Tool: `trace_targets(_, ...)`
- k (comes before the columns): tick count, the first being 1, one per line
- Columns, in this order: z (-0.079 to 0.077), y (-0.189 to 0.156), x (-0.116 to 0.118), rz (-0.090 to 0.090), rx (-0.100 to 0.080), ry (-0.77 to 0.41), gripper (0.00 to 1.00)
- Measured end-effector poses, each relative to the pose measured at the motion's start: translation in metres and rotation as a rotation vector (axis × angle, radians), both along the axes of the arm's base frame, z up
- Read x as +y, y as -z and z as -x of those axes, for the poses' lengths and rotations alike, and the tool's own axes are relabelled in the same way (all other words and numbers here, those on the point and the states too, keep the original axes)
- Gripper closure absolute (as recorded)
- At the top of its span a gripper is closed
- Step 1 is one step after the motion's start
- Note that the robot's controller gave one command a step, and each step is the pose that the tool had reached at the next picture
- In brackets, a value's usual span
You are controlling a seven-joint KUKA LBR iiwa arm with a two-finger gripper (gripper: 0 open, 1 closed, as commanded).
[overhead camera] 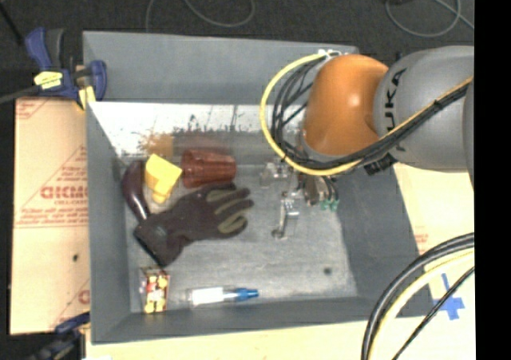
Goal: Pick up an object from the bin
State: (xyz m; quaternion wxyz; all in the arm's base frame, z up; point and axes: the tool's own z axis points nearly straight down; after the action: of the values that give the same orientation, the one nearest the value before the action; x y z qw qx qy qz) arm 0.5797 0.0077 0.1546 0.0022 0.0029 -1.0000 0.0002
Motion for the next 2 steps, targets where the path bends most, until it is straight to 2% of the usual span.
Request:
trace_targets(1, 0.000, -0.002, 0.000, 0.000, -0.002, 0.000, 0.00)
trace_targets(2, 0.017, -0.039, 0.010, -0.001, -0.007, -0.364, 1.00)
